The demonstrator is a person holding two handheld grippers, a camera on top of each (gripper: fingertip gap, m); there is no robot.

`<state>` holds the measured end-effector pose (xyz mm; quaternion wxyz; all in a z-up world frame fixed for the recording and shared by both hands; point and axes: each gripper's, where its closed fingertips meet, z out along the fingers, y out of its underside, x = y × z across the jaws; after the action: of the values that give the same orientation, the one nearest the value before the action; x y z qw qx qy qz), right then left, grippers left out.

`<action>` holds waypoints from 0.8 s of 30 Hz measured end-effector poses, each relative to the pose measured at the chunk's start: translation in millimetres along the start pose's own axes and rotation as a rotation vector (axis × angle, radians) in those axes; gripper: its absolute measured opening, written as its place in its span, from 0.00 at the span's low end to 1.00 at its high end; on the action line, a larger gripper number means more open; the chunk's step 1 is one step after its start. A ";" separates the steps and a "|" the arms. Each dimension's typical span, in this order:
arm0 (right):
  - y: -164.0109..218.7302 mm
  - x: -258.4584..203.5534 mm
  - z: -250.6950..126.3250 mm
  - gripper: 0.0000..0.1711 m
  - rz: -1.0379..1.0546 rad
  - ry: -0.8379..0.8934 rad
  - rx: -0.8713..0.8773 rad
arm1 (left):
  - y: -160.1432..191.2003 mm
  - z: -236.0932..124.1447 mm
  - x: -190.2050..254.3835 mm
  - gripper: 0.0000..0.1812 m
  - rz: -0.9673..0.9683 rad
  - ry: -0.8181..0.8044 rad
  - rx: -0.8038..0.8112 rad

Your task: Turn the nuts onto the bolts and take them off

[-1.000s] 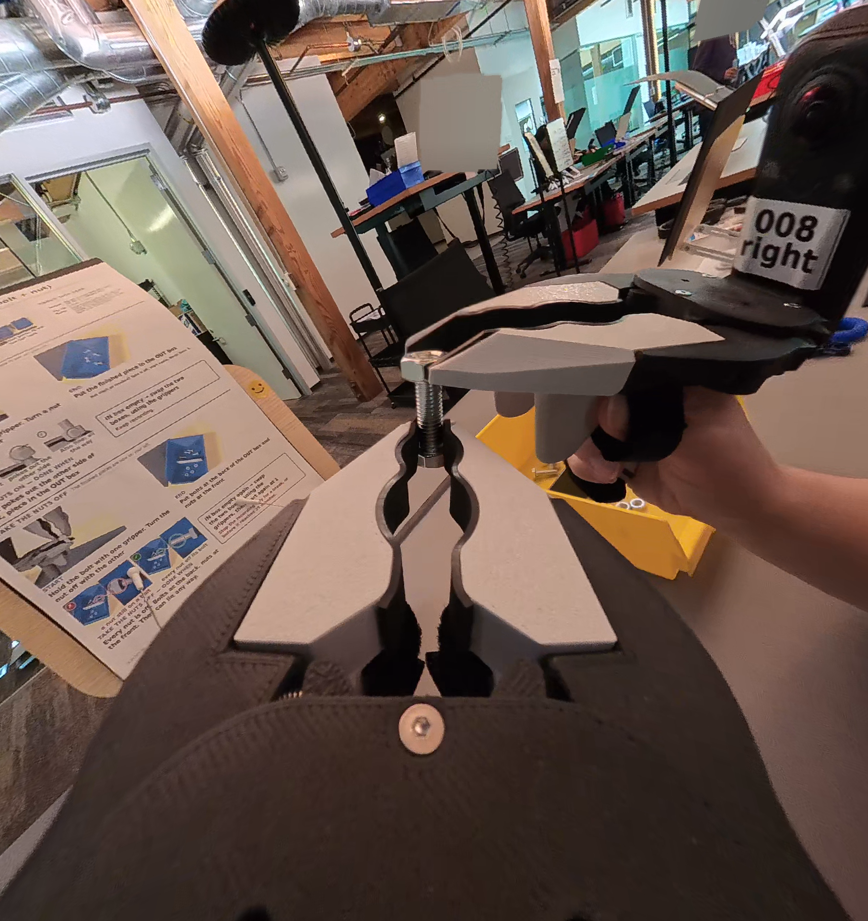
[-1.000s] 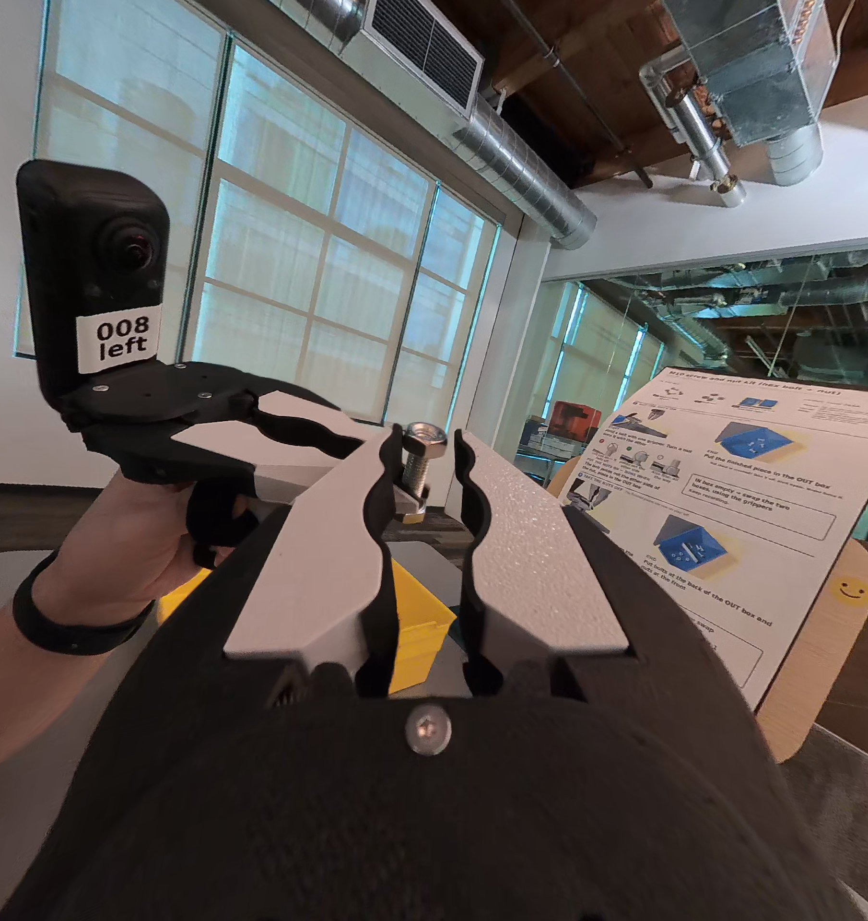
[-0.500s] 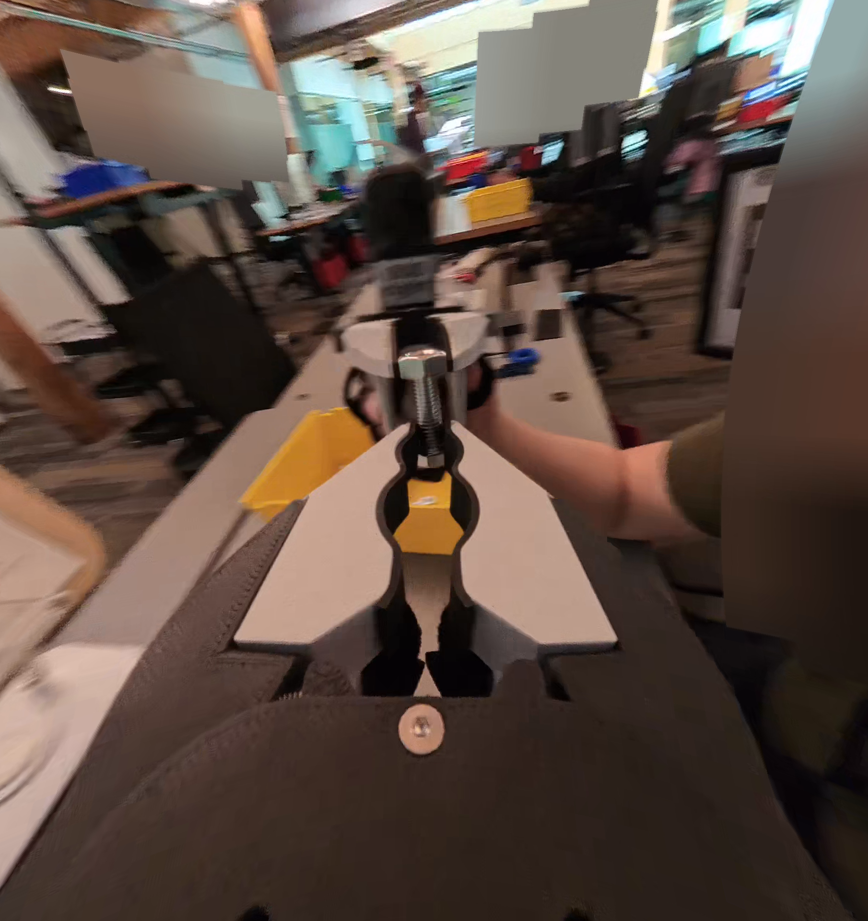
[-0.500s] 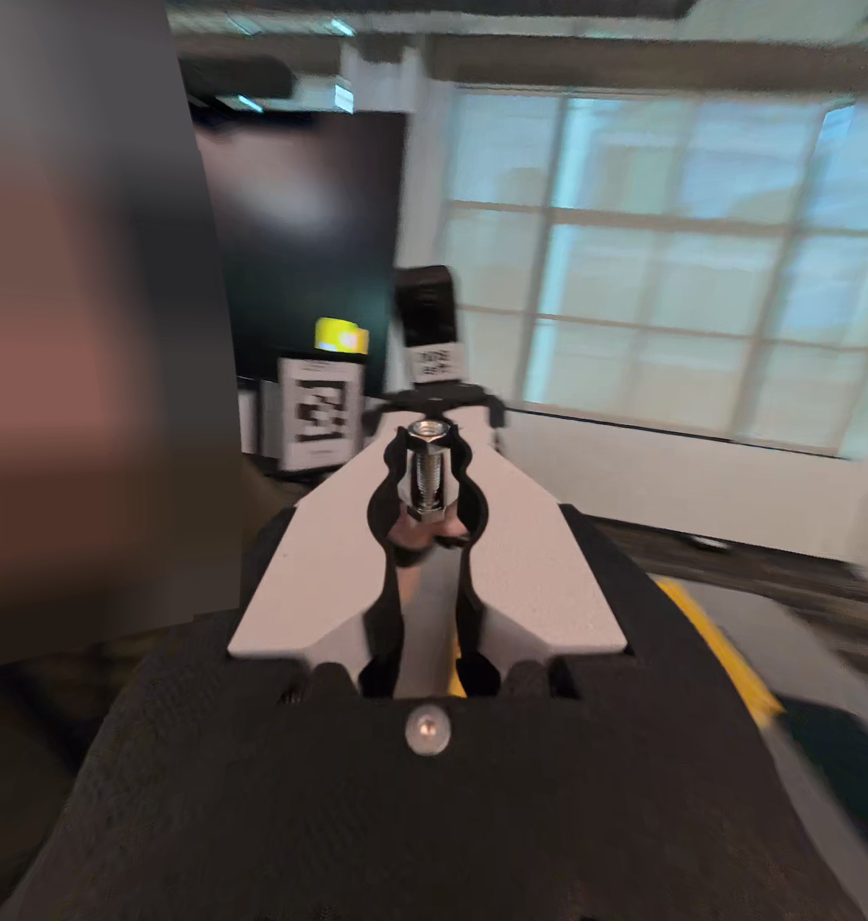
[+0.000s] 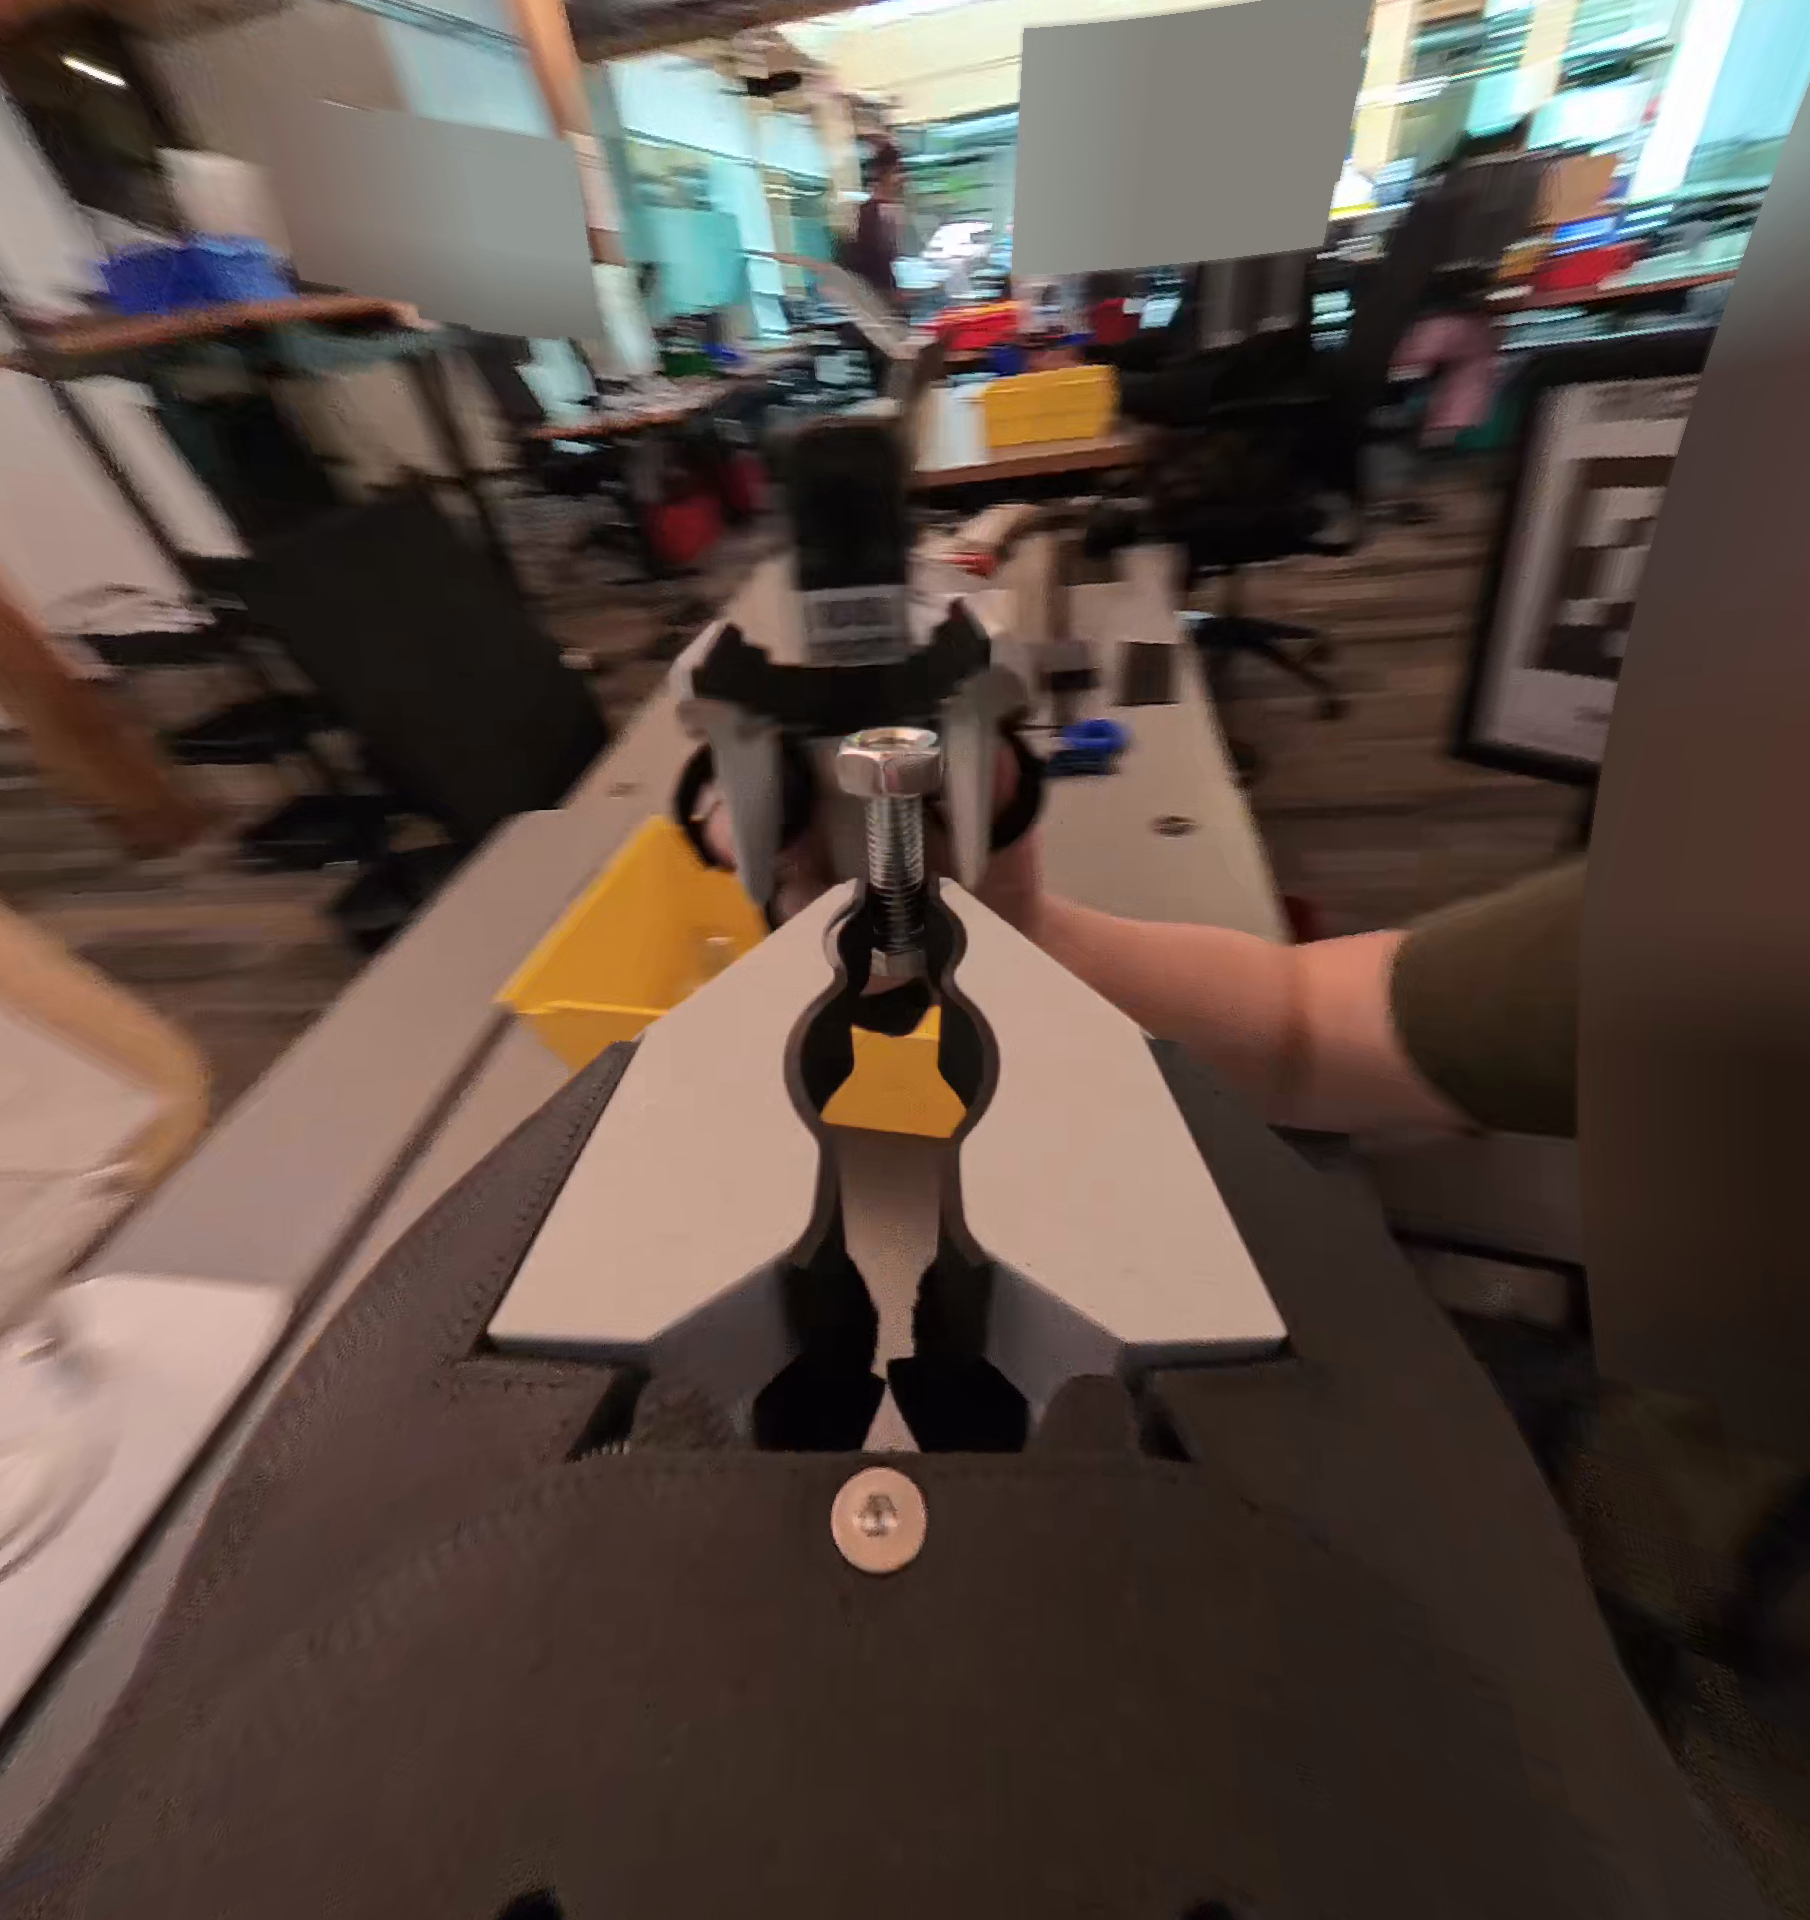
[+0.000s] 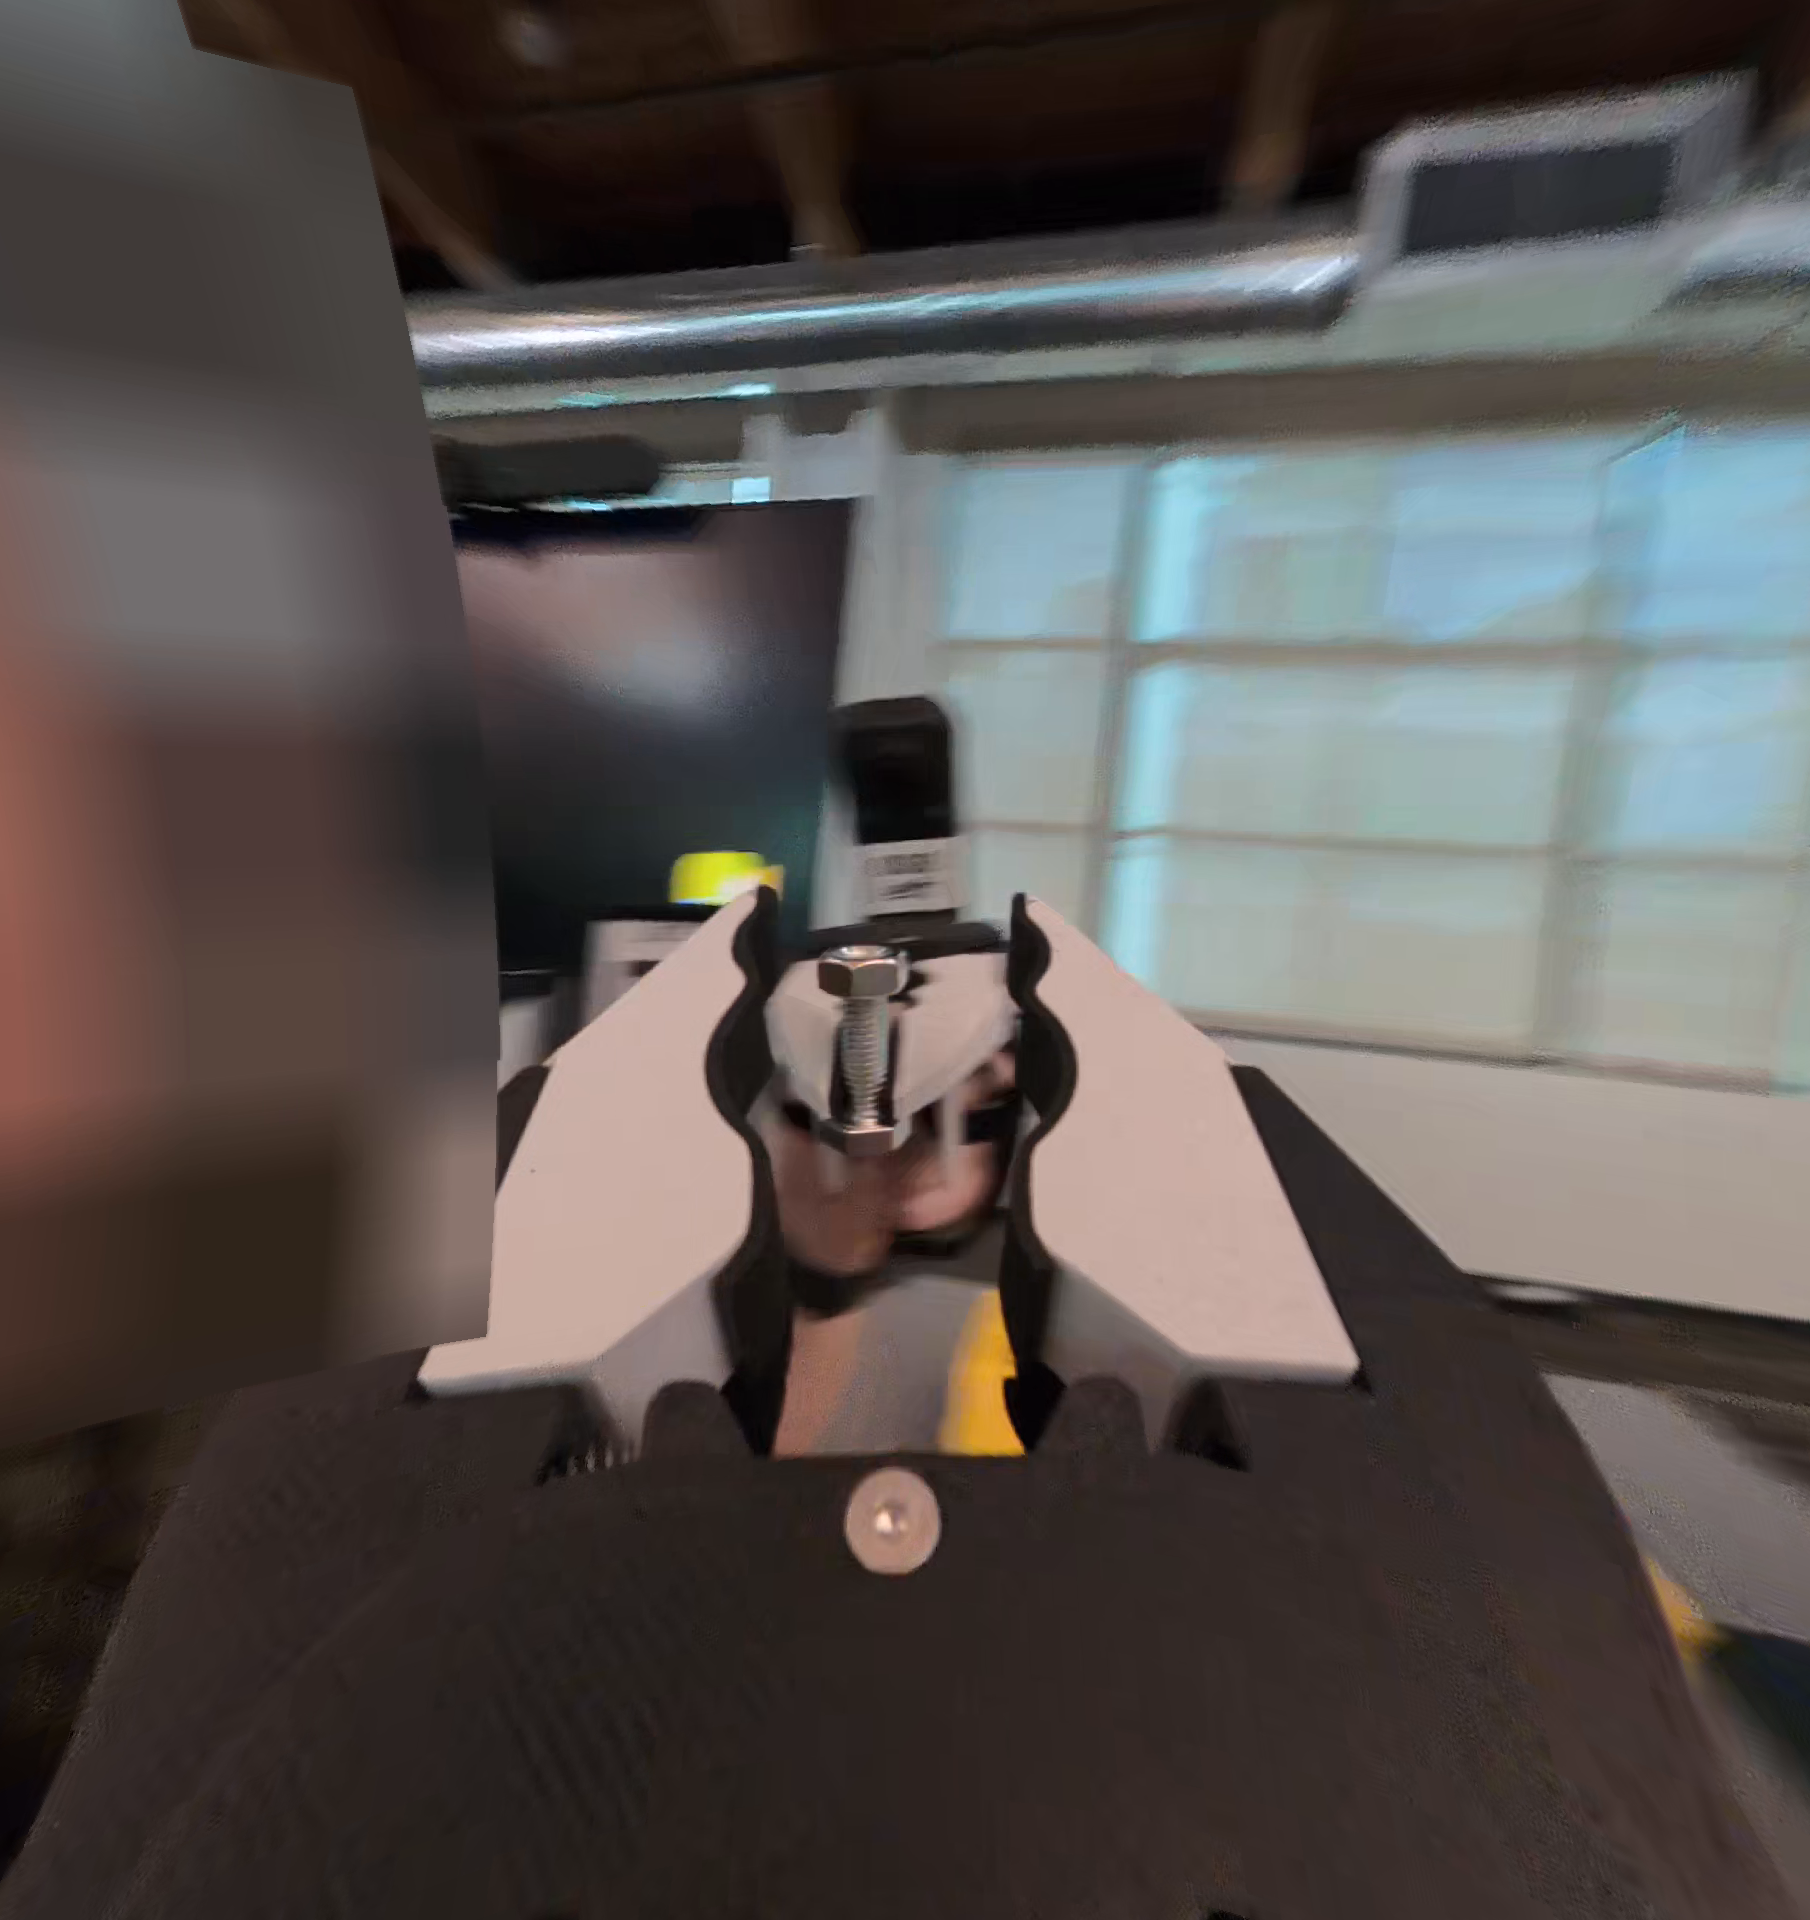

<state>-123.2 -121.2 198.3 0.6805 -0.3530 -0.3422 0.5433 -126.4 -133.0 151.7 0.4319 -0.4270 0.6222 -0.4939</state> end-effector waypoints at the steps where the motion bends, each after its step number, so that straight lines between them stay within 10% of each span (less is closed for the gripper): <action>1: -6.3 9.8 -4.0 0.27 -0.125 0.119 0.023 | -1.3 -2.5 -11.3 0.04 0.029 -0.086 0.005; 8: 2.4 25.5 3.0 0.24 -0.575 0.545 -0.100 | -7.4 -18.7 -63.0 0.04 0.249 -0.580 0.002; 24: 16.1 21.3 9.0 0.09 -0.376 0.387 -0.185 | -4.9 -4.2 -40.6 0.04 0.236 -0.441 -0.013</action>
<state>-135.1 -96.8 191.0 0.7868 -0.4413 -0.3133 0.2966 -119.2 -93.8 161.8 0.6094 -0.4515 0.5616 -0.3308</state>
